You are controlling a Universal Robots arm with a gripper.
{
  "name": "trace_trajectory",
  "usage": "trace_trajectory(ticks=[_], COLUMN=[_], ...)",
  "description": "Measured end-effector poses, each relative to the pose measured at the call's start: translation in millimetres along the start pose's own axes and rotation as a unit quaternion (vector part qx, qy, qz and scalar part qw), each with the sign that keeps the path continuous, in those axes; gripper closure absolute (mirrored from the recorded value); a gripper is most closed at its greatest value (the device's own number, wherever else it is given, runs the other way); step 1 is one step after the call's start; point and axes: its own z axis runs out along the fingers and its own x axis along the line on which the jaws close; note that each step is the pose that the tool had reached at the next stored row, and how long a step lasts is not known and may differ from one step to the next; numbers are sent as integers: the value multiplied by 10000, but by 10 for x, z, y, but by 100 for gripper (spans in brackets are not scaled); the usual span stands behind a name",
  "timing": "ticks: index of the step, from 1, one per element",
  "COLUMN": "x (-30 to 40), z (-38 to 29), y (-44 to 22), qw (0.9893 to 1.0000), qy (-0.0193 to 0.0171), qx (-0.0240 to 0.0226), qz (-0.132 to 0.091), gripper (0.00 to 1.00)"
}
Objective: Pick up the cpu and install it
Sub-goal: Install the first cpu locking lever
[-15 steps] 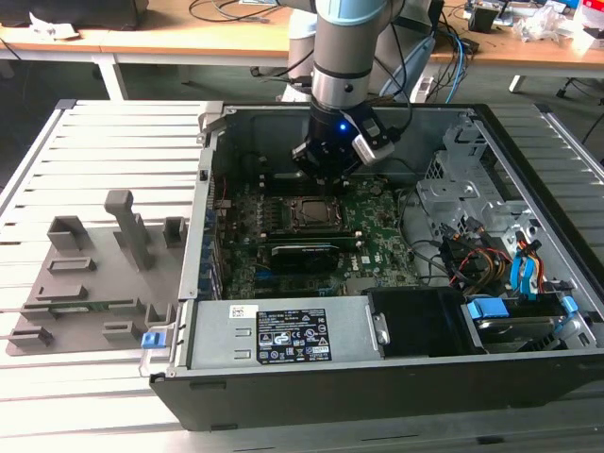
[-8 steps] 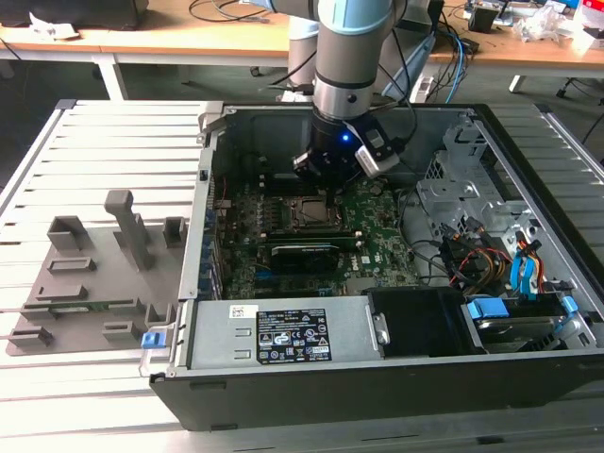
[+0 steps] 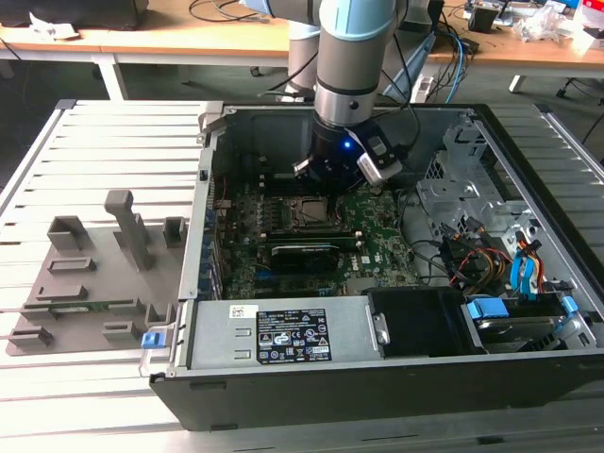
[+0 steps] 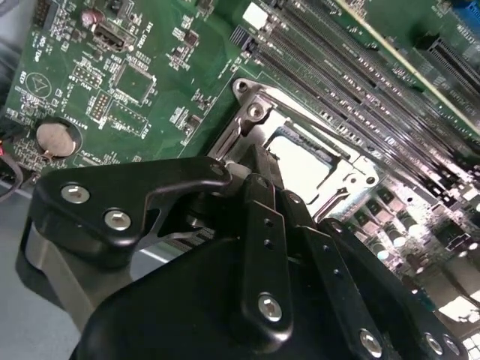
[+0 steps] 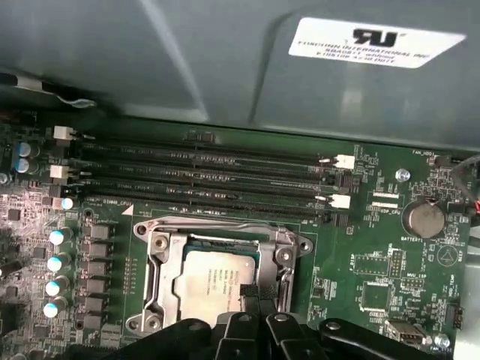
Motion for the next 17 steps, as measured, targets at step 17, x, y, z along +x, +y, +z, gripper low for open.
trace_trajectory(ticks=[17], x=[-3], z=[-498], y=[-12], qw=[10000], qy=[1], qx=[85], qz=[-1], gripper=[89])
